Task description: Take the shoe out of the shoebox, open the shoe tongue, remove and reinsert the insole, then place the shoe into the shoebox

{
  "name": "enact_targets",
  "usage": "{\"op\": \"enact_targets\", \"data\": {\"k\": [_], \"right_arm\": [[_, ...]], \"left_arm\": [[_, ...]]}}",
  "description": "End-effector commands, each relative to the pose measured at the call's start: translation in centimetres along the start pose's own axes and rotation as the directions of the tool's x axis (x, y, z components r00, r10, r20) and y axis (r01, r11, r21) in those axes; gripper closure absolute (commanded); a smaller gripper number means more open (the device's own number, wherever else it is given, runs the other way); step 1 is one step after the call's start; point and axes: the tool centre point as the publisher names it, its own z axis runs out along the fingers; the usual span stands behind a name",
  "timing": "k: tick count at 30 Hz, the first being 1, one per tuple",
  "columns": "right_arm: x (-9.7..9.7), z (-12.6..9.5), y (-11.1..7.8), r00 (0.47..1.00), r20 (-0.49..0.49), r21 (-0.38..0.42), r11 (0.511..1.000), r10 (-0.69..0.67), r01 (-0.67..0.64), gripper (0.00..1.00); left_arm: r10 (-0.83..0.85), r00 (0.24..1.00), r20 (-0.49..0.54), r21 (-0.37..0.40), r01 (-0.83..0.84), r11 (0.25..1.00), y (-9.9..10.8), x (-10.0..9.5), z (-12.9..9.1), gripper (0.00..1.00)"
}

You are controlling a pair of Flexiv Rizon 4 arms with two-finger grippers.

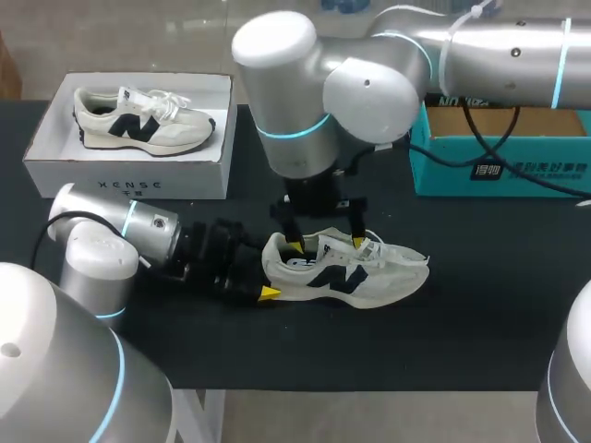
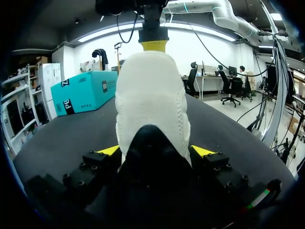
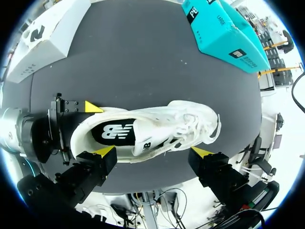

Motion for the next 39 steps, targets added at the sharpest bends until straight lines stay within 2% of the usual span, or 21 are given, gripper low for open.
{"op": "enact_targets", "data": {"k": [1,9,10,11,13,14,26,30,31,34,39], "right_arm": [[-0.1,1.3,0.5,1.000,0.014,0.016,1.000,-0.007,0.007,0.00],[-1.6,2.9,0.6,0.999,0.014,0.037,0.999,0.033,-0.034,0.00],[-1.8,3.1,0.5,0.999,0.007,0.037,0.998,0.042,-0.043,0.20],[-2.0,3.2,0.4,0.999,-0.001,0.035,0.998,0.054,-0.054,0.56],[-2.3,3.2,0.2,0.997,-0.022,0.030,0.997,0.071,-0.071,0.93],[-2.5,3.2,0.1,0.997,-0.025,0.027,0.997,0.079,-0.078,1.00],[-5.5,1.0,-0.4,0.988,-0.033,-0.023,0.989,0.148,-0.149,1.00],[-5.6,1.0,-0.2,0.989,-0.039,-0.022,0.989,0.143,-0.144,0.98],[-5.3,0.9,-0.1,0.990,-0.039,-0.022,0.990,0.138,-0.139,0.85],[-4.6,0.8,0.2,0.992,-0.043,-0.026,0.992,0.120,-0.121,0.69],[-3.9,0.8,1.0,0.995,-0.041,-0.029,0.995,0.094,-0.095,0.59]], "left_arm": [[0.000,1.000,0.002,-0.001,0.000,1.000,0.3,0.2,0.4,1.00],[0.000,1.000,0.002,-0.001,0.000,1.000,0.3,0.2,0.4,1.00],[0.000,1.000,0.002,-0.001,0.000,1.000,0.3,0.2,0.4,1.00],[0.000,1.000,0.002,-0.001,0.000,1.000,0.3,0.2,0.4,1.00],[0.000,1.000,0.002,-0.001,0.000,1.000,0.3,0.2,0.4,1.00],[0.000,1.000,0.002,-0.001,0.000,1.000,0.3,0.2,0.4,1.00],[0.000,1.000,0.002,-0.001,0.000,1.000,0.3,0.2,0.4,1.00],[0.000,1.000,0.002,-0.001,0.000,1.000,0.3,0.2,0.4,1.00],[0.000,1.000,0.002,-0.001,0.000,1.000,0.3,0.2,0.4,1.00],[0.000,1.000,0.002,-0.001,0.000,1.000,0.3,0.2,0.4,1.00],[0.000,1.000,0.002,-0.001,0.000,1.000,0.3,0.2,0.4,1.00]]}}
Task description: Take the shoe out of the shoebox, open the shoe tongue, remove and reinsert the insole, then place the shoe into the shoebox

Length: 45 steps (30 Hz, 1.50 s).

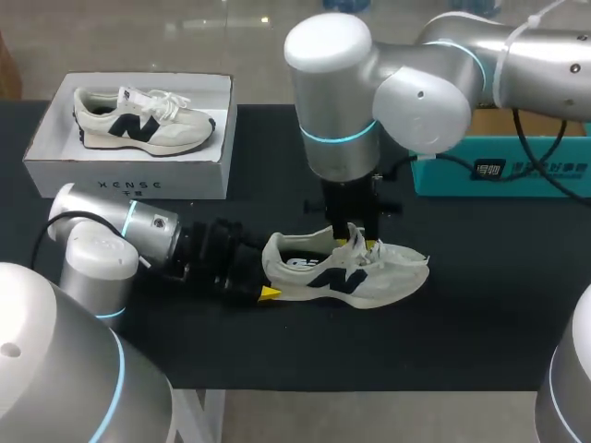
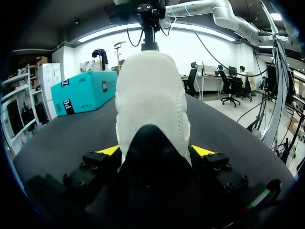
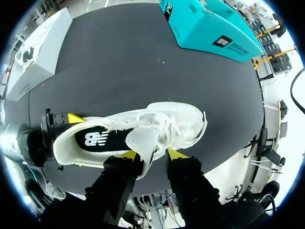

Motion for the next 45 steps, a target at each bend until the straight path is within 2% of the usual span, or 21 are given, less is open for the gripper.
{"op": "enact_targets", "data": {"k": [1,4,6,8,9,19,25,34,40,42,44,45], "right_arm": [[0.8,0.3,0.7,1.000,0.009,0.006,1.000,-0.012,0.012,0.59],[0.5,0.3,1.1,1.000,0.010,0.005,1.000,-0.014,0.014,0.64],[0.0,0.2,1.3,1.000,0.007,-0.002,1.000,-0.010,0.010,0.76],[-0.4,0.0,1.4,1.000,0.003,-0.007,1.000,-0.005,0.005,0.98],[-0.6,-0.1,1.5,1.000,-0.001,-0.009,1.000,-0.001,0.000,1.00],[-3.1,-0.4,1.5,0.999,-0.018,-0.016,0.999,0.047,-0.047,1.00],[-4.3,0.3,1.9,0.993,-0.088,0.004,0.997,0.079,-0.079,1.00],[-4.4,1.4,2.7,0.984,-0.153,0.021,0.996,0.094,-0.092,1.00],[-4.3,1.1,3.0,0.983,-0.164,0.020,0.997,0.082,-0.080,1.00],[-4.2,0.9,2.9,0.982,-0.170,0.015,0.997,0.078,-0.077,0.90],[-4.2,0.4,2.9,0.981,-0.179,0.005,0.998,0.068,-0.068,0.73],[-4.2,0.2,2.9,0.981,-0.181,0.002,0.998,0.066,-0.067,0.70]], "left_arm": [[0.000,1.000,0.002,-0.001,0.000,1.000,0.3,0.2,0.4,1.00],[0.000,1.000,0.002,-0.001,0.000,1.000,0.3,0.2,0.4,1.00],[0.000,1.000,0.002,-0.001,0.000,1.000,0.3,0.2,0.4,1.00],[0.000,1.000,0.002,-0.001,0.000,1.000,0.3,0.2,0.4,1.00],[0.000,1.000,0.002,-0.001,0.000,1.000,0.3,0.2,0.4,1.00],[0.000,1.000,0.002,-0.001,0.000,1.000,0.3,0.2,0.4,1.00],[0.000,1.000,0.002,-0.001,0.000,1.000,0.3,0.2,0.4,1.00],[0.000,1.000,0.002,-0.001,0.000,1.000,0.3,0.2,0.4,1.00],[0.000,1.000,0.002,-0.001,0.000,1.000,0.3,0.2,0.4,1.00],[0.000,1.000,0.002,-0.001,0.000,1.000,0.3,0.2,0.4,1.00],[0.000,1.000,0.002,-0.001,0.000,1.000,0.3,0.2,0.4,1.00],[0.000,1.000,0.002,-0.001,0.000,1.000,0.3,0.2,0.4,1.00]]}}
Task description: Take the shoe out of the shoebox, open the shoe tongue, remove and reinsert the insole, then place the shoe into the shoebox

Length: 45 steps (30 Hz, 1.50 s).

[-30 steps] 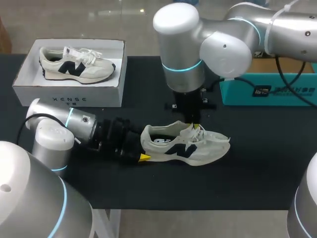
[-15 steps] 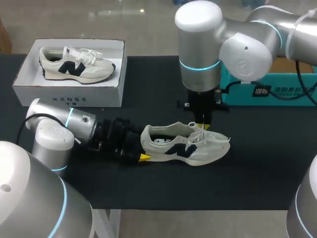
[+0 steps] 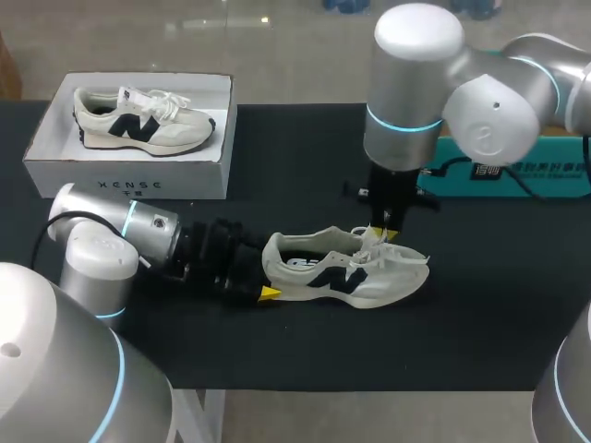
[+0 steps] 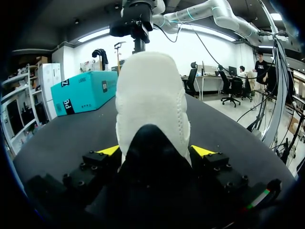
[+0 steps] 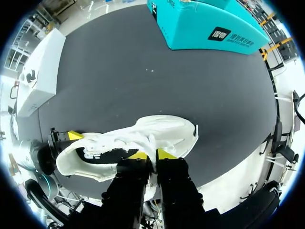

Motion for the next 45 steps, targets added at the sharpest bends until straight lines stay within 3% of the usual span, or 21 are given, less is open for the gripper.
{"op": "enact_targets", "data": {"k": [1,6,7,10,14,15,16,17,18,19,20,36,37,38,39,41,42,44,45], "right_arm": [[-0.4,-0.9,-0.2,1.000,-0.022,-0.014,1.000,-0.016,0.015,0.66],[-0.5,-3.0,0.0,0.995,-0.032,-0.009,0.995,-0.099,0.099,0.44],[-0.6,-3.6,0.0,0.991,-0.028,-0.004,0.992,-0.128,0.128,0.26],[-0.6,-5.4,0.0,0.975,-0.058,0.000,0.977,-0.215,0.215,0.00],[-0.1,-7.9,0.3,0.914,-0.092,0.040,0.916,-0.395,0.399,0.00],[0.2,-8.5,0.4,0.870,-0.080,0.070,0.868,-0.486,0.491,0.00],[1.0,-9.4,0.4,0.787,-0.080,0.102,0.781,-0.611,0.617,0.00],[1.8,-10.0,0.3,0.682,-0.099,0.125,0.671,-0.724,0.731,0.00],[2.5,-10.3,0.0,0.540,-0.138,0.168,0.518,-0.830,0.839,0.00],[3.3,-10.6,-0.6,0.430,-0.143,0.201,0.399,-0.891,0.894,0.00],[3.7,-11.2,-0.6,0.421,-0.185,0.218,0.380,-0.888,0.899,0.00],[3.7,-11.2,-0.6,0.421,-0.185,0.218,0.380,-0.888,0.899,0.00],[3.9,-11.3,-0.5,0.354,-0.174,0.216,0.315,-0.919,0.924,0.00],[4.3,-11.4,-0.3,0.257,-0.156,0.246,0.215,-0.954,0.945,0.00],[4.4,-11.4,-0.3,0.253,-0.133,0.238,0.217,-0.958,0.947,0.00],[4.7,-11.5,-0.3,0.078,-0.103,0.203,0.055,-0.992,0.978,0.00],[4.7,-11.6,-0.3,0.074,-0.087,0.167,0.059,-0.993,0.984,0.00],[5.0,-11.6,-0.4,-0.096,-0.035,0.099,-0.099,-0.995,0.990,0.00],[5.0,-11.6,-0.5,-0.116,-0.023,0.075,-0.117,-0.993,0.990,0.00]], "left_arm": [[0.001,1.000,0.002,-0.001,-0.001,1.000,0.3,0.2,0.4,1.00],[0.001,1.000,0.002,-0.001,-0.001,1.000,0.3,0.2,0.4,1.00],[0.001,1.000,0.002,-0.001,-0.001,1.000,0.3,0.2,0.4,1.00],[0.001,1.000,0.002,-0.001,-0.001,1.000,0.3,0.2,0.4,1.00],[0.001,1.000,0.002,-0.001,-0.001,1.000,0.3,0.2,0.4,1.00],[0.001,1.000,0.002,-0.001,-0.001,1.000,0.3,0.2,0.4,1.00],[0.001,1.000,0.002,-0.001,-0.001,1.000,0.3,0.2,0.4,1.00],[0.001,1.000,0.002,-0.001,-0.001,1.000,0.3,0.2,0.4,1.00],[0.001,1.000,0.002,-0.001,-0.001,1.000,0.3,0.2,0.4,1.00],[0.001,1.000,0.002,-0.001,-0.001,1.000,0.3,0.2,0.4,1.00],[0.001,1.000,0.002,-0.001,-0.001,1.000,0.3,0.2,0.4,1.00],[0.001,1.000,0.002,-0.001,-0.001,1.000,0.3,0.2,0.4,1.00],[0.001,1.000,0.002,-0.001,-0.001,1.000,0.3,0.2,0.4,1.00],[0.001,1.000,0.002,-0.001,-0.001,1.000,0.3,0.2,0.4,1.00],[0.001,1.000,0.002,-0.001,-0.001,1.000,0.3,0.2,0.4,1.00],[0.001,1.000,0.002,-0.001,-0.001,1.000,0.3,0.2,0.4,1.00],[0.001,1.000,0.002,-0.001,-0.001,1.000,0.3,0.2,0.4,1.00],[0.001,1.000,0.002,-0.001,-0.001,1.000,0.3,0.2,0.4,1.00],[0.001,1.000,0.002,-0.001,-0.001,1.000,0.3,0.2,0.4,1.00]]}}
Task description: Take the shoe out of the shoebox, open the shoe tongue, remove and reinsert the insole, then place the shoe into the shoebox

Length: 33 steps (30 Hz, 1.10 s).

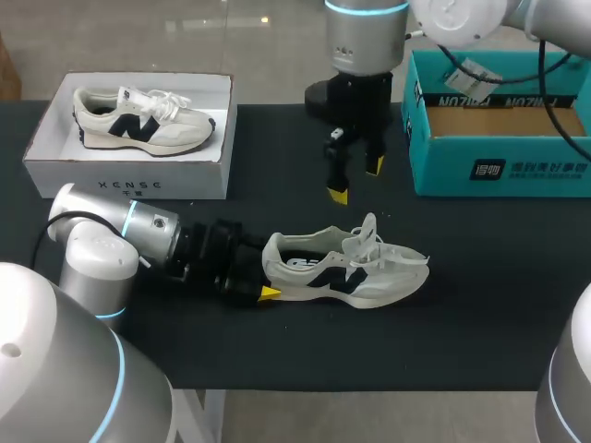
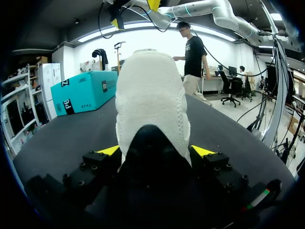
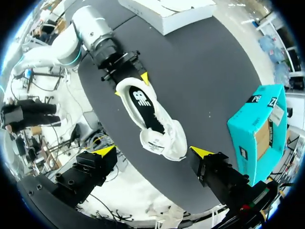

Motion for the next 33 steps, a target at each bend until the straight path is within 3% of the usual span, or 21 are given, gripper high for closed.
{"op": "enact_targets", "data": {"k": [1,2,3,4,19,20,22,33], "right_arm": [[0.6,-0.1,0.9,0.856,0.176,0.017,0.871,-0.486,0.491,0.00],[0.8,-0.1,1.1,0.810,0.197,0.007,0.827,-0.552,0.562,0.00],[0.7,-0.1,1.2,0.829,0.171,-0.001,0.841,-0.533,0.541,0.00],[0.2,-0.1,1.0,0.844,0.156,-0.077,0.845,-0.514,0.529,0.00],[0.8,0.0,1.2,0.849,0.154,-0.055,0.854,-0.505,0.518,0.00],[1.0,0.3,1.5,0.857,0.131,-0.045,0.861,-0.498,0.507,0.54],[1.4,0.7,1.8,0.876,0.121,-0.057,0.878,-0.467,0.476,1.00],[2.5,2.9,4.0,0.911,0.090,-0.108,0.906,-0.402,0.410,1.00]], "left_arm": [[0.001,1.000,0.002,-0.001,-0.001,1.000,0.3,0.1,0.4,1.00],[0.001,1.000,0.002,-0.001,-0.001,1.000,0.3,0.1,0.4,1.00],[0.001,1.000,0.002,-0.001,-0.001,1.000,0.3,0.1,0.4,1.00],[0.001,1.000,0.002,-0.001,-0.001,1.000,0.3,0.1,0.4,1.00],[0.001,1.000,0.002,-0.001,-0.001,1.000,0.3,0.1,0.4,1.00],[0.001,1.000,0.002,-0.001,-0.001,1.000,0.3,0.1,0.4,1.00],[0.001,1.000,0.002,-0.001,-0.001,1.000,0.3,0.1,0.4,1.00],[0.001,1.000,0.002,-0.001,-0.001,1.000,0.3,0.1,0.4,1.00]]}}
